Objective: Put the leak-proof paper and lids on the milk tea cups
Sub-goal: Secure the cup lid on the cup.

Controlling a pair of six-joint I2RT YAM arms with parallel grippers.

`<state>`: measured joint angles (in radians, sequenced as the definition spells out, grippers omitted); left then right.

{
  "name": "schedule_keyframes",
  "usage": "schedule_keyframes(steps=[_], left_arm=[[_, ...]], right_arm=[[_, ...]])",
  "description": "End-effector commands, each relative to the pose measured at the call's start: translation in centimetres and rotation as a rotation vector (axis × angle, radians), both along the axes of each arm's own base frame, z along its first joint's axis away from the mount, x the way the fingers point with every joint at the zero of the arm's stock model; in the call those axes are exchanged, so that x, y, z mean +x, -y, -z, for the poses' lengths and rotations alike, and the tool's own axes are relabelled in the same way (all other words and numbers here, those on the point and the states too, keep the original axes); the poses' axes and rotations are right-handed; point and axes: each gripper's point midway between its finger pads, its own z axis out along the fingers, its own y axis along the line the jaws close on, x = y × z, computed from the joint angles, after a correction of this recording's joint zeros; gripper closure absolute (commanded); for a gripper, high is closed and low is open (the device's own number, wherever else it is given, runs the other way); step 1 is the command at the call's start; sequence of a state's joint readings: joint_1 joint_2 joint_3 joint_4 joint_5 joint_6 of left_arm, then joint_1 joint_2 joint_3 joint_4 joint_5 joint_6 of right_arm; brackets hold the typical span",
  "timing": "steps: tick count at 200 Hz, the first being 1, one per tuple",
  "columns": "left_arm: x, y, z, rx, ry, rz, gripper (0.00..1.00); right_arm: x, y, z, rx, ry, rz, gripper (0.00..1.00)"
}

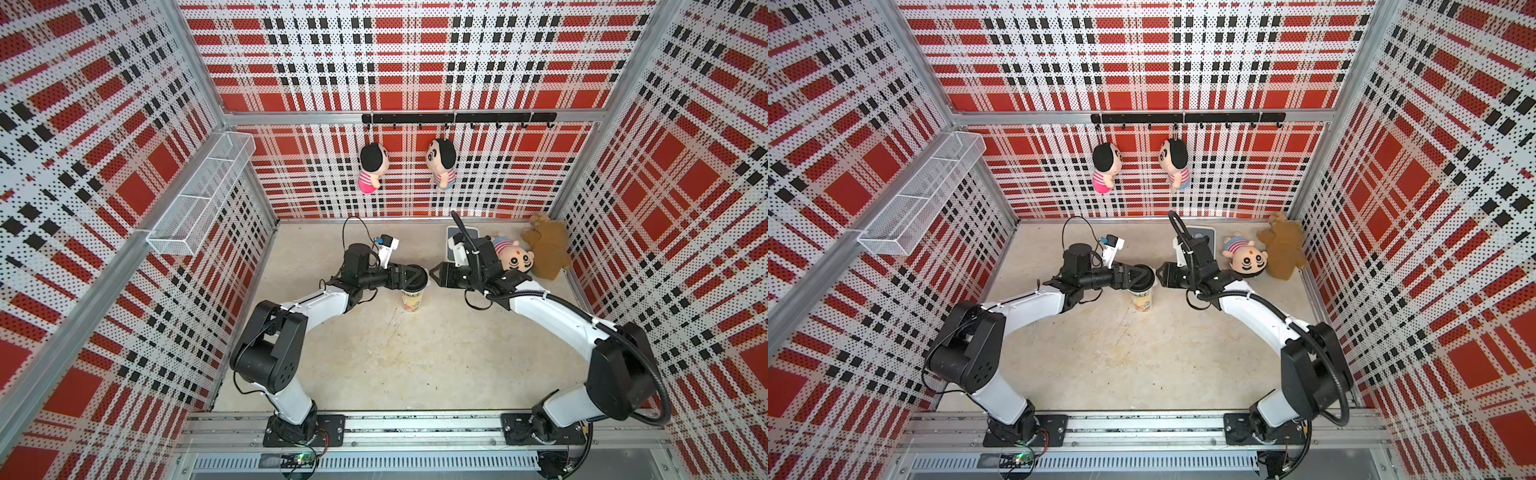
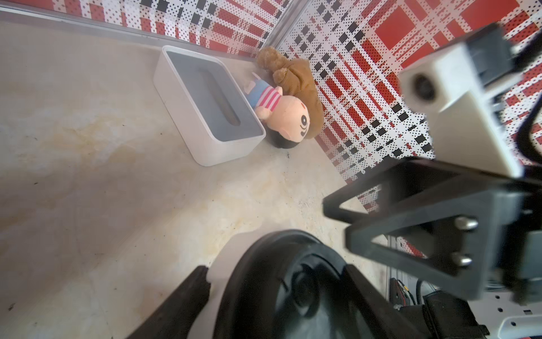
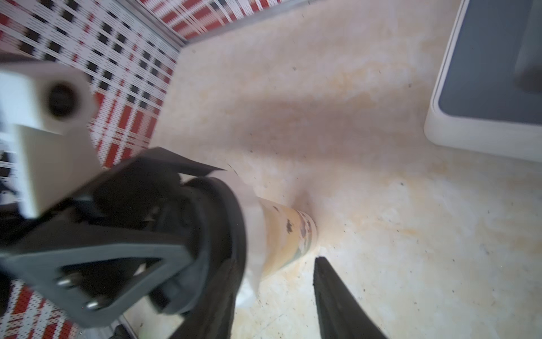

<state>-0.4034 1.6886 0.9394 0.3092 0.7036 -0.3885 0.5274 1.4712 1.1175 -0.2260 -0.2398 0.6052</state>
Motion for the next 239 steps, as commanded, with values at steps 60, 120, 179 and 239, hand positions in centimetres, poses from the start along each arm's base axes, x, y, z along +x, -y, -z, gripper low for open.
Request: schedule_keyframes(steps=[60, 120, 179, 239], left_arm=[[-5.1, -2.5, 13.1, 0.275, -0.363, -0.006, 0.28], [-5.1, -2.3, 12.7, 0.267, -0.354, -0.006, 0.28], [-5.0, -2.3, 12.3, 0.26, -0.348, -0.007, 0.28], [-4.8, -2.2, 11.9, 0.247, -0.344, -0.013, 0.28]], right_arm=[[0.3, -4.0, -0.7, 0.104, 0.027, -0.103, 0.4], [0.5, -4.6, 0.2, 0.122, 0.009, -0.115, 0.39], [-0.5, -3.6, 0.9, 0.127, 0.008, -0.093, 0.4], [-1.0, -2.5, 0.5, 0.173, 0.016, -0.072, 0.4]])
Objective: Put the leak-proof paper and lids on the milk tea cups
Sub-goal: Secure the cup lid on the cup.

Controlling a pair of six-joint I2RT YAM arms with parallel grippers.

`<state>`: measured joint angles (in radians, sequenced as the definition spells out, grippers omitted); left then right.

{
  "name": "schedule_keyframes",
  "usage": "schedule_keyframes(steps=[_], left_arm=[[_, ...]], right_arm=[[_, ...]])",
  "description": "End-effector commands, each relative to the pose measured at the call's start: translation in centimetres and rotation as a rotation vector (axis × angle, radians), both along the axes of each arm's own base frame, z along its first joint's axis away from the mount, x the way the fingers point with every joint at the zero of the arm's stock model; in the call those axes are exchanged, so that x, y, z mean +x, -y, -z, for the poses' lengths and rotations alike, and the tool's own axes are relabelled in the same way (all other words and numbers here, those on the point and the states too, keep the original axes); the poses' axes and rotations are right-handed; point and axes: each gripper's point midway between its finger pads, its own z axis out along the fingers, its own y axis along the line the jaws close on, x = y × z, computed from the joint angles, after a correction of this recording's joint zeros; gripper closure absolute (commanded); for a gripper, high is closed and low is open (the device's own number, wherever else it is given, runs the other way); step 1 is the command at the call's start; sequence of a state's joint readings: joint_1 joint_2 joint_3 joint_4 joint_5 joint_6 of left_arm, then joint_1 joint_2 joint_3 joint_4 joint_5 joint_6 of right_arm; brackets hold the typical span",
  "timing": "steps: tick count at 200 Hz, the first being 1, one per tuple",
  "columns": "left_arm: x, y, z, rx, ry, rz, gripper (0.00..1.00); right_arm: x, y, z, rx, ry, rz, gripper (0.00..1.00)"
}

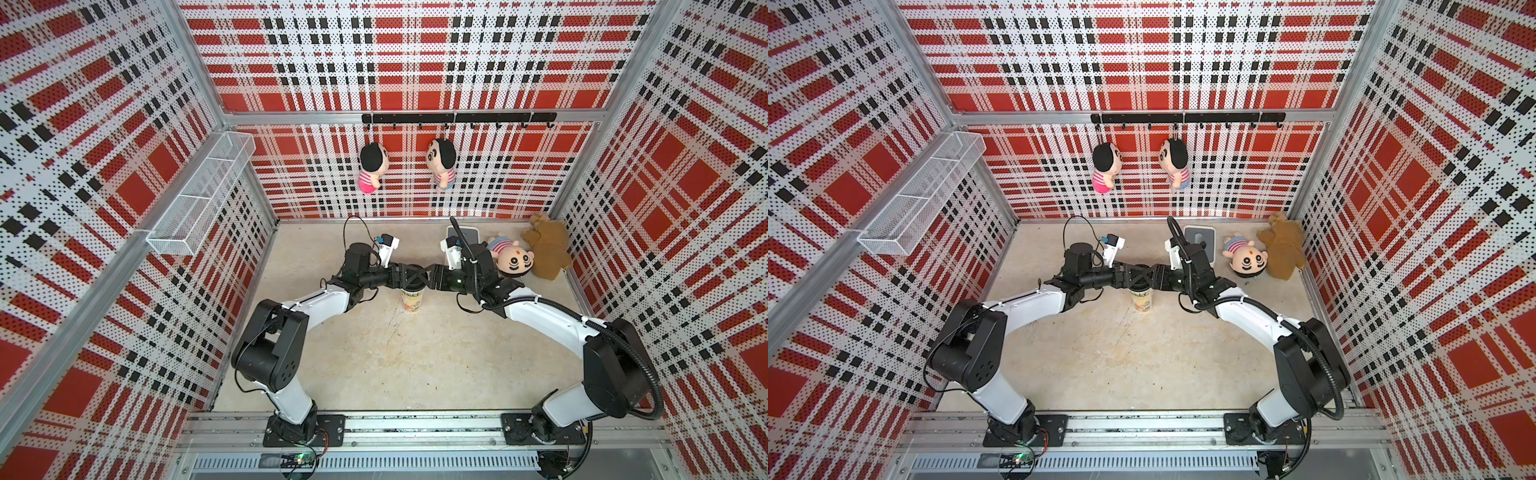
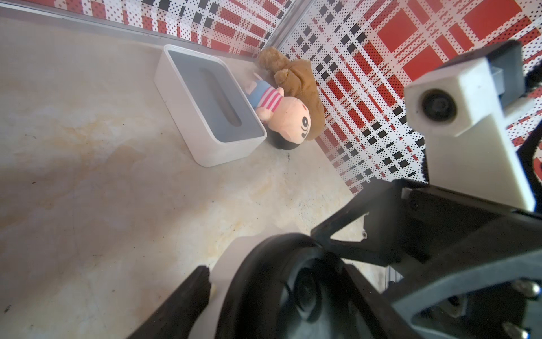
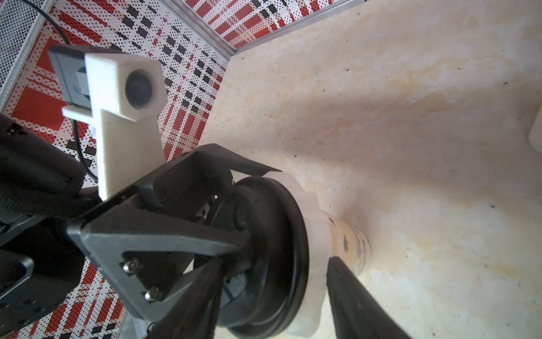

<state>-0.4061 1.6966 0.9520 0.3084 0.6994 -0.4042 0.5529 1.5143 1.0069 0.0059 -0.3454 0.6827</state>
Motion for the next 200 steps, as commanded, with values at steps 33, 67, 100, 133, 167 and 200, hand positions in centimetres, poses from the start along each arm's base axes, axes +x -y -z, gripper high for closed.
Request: schedule_keyframes(steps=[33, 67, 100, 133, 167, 200], left_arm=[[-4.8, -2.3, 11.7, 0.244, -0.331, -0.004, 0.28], [-4.8, -2.1, 11.5, 0.237, -0.329, 0.0, 0.28], [-4.7, -1.7, 10.4, 0.209, -0.317, 0.009, 0.28], [-4.0, -1.2, 7.9, 0.143, -0.293, 0.007, 0.27], [-2.6, -0.9, 3.7, 0.055, -0.236, -0.004, 0.2], [-1.1, -0.9, -0.4, -0.033, -0.178, -0.013, 0.15]], right_arm=[[-0.1, 0.0, 0.0, 0.036, -0.006, -0.01, 0.43], [0.1, 0.4, 1.9, 0.002, -0.05, 0.017, 0.44], [0.1, 1.3, 4.6, -0.097, -0.149, 0.058, 0.49], [-0.7, 2.2, 7.2, -0.141, -0.218, 0.084, 0.53], [-1.0, 2.5, 8.2, -0.152, -0.233, 0.09, 0.54], [-1.0, 2.3, 8.4, -0.153, -0.234, 0.079, 0.54]])
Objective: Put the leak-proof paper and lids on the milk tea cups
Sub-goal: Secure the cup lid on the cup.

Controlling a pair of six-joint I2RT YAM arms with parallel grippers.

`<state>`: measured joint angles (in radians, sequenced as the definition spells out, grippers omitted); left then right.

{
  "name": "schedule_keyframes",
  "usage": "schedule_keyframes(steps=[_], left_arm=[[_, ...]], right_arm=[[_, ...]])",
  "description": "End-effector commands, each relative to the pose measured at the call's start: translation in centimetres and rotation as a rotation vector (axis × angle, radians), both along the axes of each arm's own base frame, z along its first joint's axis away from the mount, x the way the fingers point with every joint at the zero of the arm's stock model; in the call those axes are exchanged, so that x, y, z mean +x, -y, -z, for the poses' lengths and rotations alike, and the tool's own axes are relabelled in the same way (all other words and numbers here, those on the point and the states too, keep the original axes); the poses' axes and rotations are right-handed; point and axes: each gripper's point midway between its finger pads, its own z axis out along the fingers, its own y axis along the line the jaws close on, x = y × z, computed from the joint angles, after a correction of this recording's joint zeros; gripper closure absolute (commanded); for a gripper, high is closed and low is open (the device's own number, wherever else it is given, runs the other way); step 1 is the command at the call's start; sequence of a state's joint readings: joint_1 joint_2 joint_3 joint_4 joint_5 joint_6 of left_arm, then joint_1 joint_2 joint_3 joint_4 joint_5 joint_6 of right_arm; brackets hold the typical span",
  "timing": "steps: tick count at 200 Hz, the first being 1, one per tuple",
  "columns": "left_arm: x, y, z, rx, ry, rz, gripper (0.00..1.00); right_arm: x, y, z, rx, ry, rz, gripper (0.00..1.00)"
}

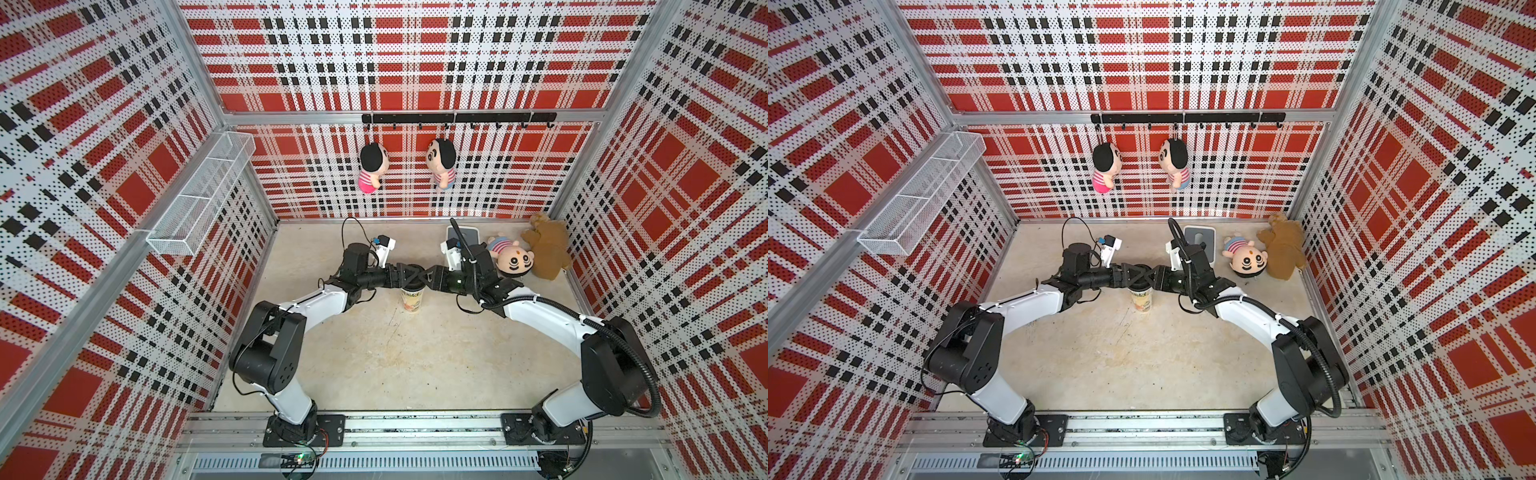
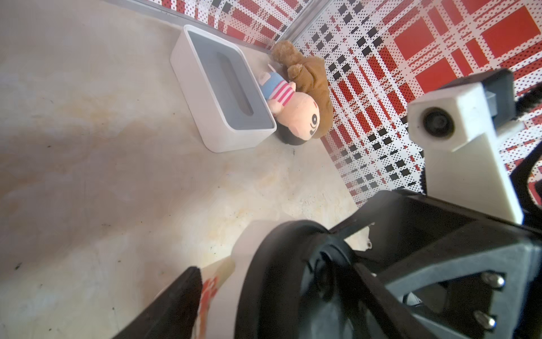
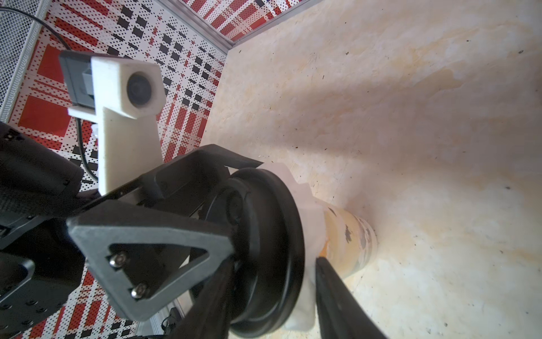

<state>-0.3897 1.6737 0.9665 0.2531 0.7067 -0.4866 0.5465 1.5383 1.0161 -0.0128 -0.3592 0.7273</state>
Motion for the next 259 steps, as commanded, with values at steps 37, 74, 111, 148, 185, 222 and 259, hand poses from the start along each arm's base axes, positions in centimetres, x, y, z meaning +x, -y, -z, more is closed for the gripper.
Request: schedule_keyframes(steps=[37, 74, 111, 148, 185, 222, 259], left_arm=[[-0.5, -1.2, -3.4, -0.136, -0.036, -0.001, 0.11], [-0.8, -2.7, -3.5, -0.157, -0.03, -0.035, 0.1], [-1.2, -4.9, -1.5, -0.159, -0.064, -0.093, 0.15], [-1.4, -5.3, -0.5, -0.162, -0.082, -0.103, 0.21], [-1.3, -4.4, -0.4, -0.159, -0.084, -0.079, 0.22], [-1.2, -4.7, 1.0, -0.149, -0.117, -0.09, 0.27], [-1.7, -5.5, 3.1, -0.125, -0.159, -0.124, 0.3]], right_arm=[[-1.1, 2.3, 7.7, -0.173, -0.175, 0.051, 0.54], [-1.2, 2.3, 7.8, -0.178, -0.178, 0.046, 0.55], [-1.2, 2.3, 7.8, -0.18, -0.176, 0.044, 0.55], [-1.2, 2.3, 7.8, -0.181, -0.177, 0.039, 0.55], [-1.3, 2.2, 7.7, -0.179, -0.173, 0.038, 0.55], [-1.4, 2.2, 7.9, -0.182, -0.172, 0.032, 0.55], [-1.4, 2.3, 8.2, -0.184, -0.177, 0.032, 0.55]])
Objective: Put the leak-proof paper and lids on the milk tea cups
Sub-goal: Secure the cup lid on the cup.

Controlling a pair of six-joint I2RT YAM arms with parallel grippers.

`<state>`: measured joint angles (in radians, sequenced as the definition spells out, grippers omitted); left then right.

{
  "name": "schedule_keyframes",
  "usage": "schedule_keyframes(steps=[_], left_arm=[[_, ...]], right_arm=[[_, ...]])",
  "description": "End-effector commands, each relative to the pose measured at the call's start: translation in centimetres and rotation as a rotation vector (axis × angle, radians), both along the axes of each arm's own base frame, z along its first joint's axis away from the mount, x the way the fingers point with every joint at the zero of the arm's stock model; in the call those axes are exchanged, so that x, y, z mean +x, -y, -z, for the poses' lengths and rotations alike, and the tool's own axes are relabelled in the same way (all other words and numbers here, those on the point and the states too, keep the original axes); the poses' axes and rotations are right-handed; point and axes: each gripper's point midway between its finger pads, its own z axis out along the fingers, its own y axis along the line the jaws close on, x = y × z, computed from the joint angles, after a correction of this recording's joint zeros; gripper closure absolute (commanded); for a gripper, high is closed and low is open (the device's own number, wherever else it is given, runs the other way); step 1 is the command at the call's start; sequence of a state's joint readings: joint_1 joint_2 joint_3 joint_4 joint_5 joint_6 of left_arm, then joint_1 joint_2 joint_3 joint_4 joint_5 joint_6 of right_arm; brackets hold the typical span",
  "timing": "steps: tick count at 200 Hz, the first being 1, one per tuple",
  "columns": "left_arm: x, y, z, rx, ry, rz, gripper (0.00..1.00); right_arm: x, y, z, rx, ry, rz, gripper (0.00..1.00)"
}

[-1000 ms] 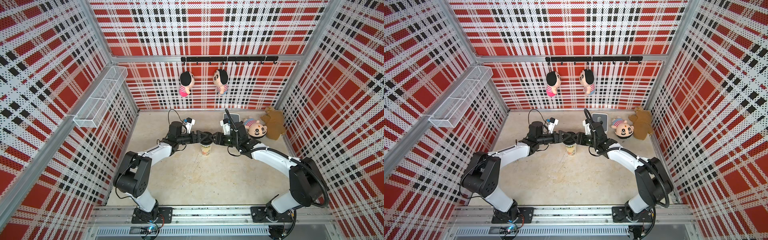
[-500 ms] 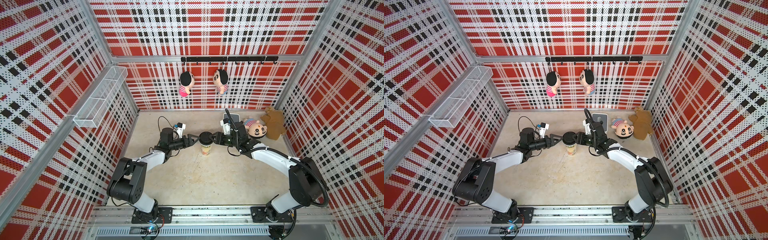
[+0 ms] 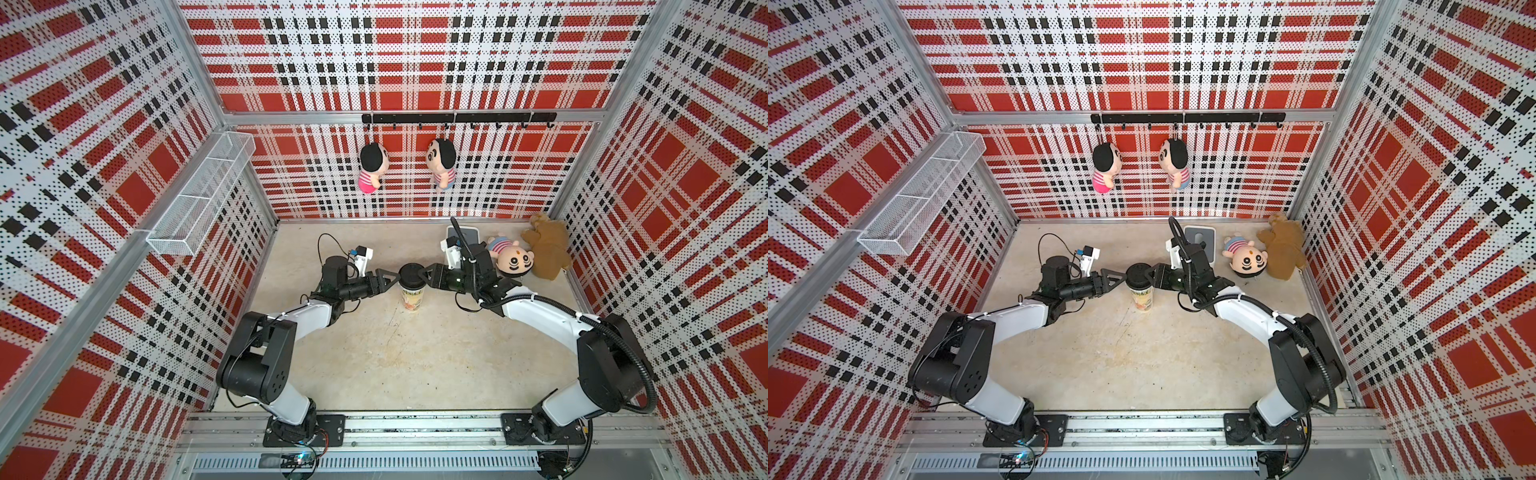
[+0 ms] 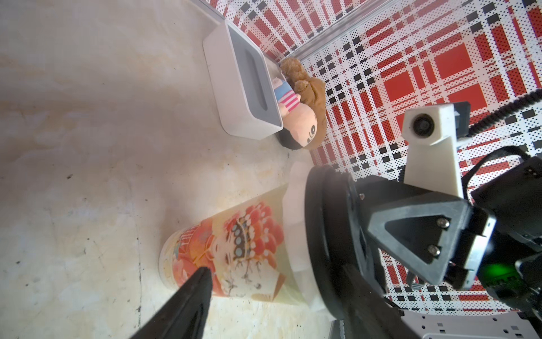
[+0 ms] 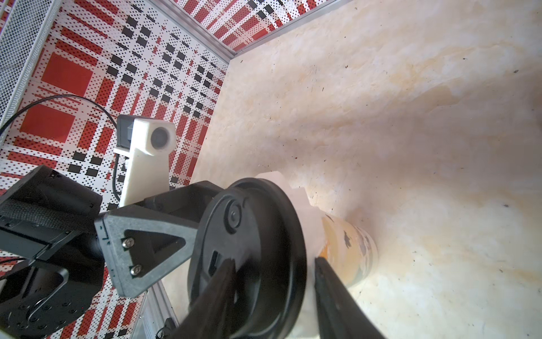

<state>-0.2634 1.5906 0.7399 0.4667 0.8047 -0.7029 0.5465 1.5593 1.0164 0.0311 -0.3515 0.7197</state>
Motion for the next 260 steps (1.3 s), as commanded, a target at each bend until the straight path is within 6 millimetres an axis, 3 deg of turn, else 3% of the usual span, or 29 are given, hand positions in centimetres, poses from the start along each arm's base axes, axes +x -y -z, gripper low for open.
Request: schedule_keyframes(steps=[1, 47, 86, 128, 148, 192, 213, 236, 260], left_arm=[[-0.2, -0.5, 2.0, 0.025, -0.031, -0.021, 0.3], [-1.3, -1.0, 5.7, 0.072, -0.118, -0.041, 0.34], [-1.9, -0.4, 7.1, 0.094, -0.147, -0.031, 0.38], [-3.0, -0.2, 9.1, 0.115, -0.197, -0.017, 0.49], [-2.5, 0.0, 7.6, 0.096, -0.17, -0.017, 0.49], [1.6, 0.0, 0.0, 0.177, -0.011, -0.069, 0.18], [2.9, 0.3, -3.3, 0.177, 0.06, -0.094, 0.11], [3.6, 0.7, -3.7, 0.212, 0.072, -0.107, 0.08], [2.9, 2.6, -2.4, 0.226, 0.064, -0.057, 0.07]], right_arm=[[-2.1, 2.5, 8.1, -0.188, -0.204, 0.031, 0.55], [-2.2, 2.7, 8.3, -0.195, -0.202, 0.029, 0.55], [-2.4, 2.7, 8.5, -0.2, -0.2, 0.024, 0.56], [-2.6, 2.8, 8.8, -0.2, -0.204, 0.023, 0.58], [-2.5, 2.8, 8.7, -0.202, -0.202, 0.025, 0.58], [-2.7, 3.0, 8.8, -0.212, -0.201, 0.024, 0.58], [-2.7, 2.9, 8.7, -0.207, -0.198, 0.023, 0.58], [-2.7, 2.6, 8.5, -0.202, -0.195, 0.021, 0.58], [-2.8, 2.1, 8.5, -0.2, -0.195, 0.013, 0.58]])
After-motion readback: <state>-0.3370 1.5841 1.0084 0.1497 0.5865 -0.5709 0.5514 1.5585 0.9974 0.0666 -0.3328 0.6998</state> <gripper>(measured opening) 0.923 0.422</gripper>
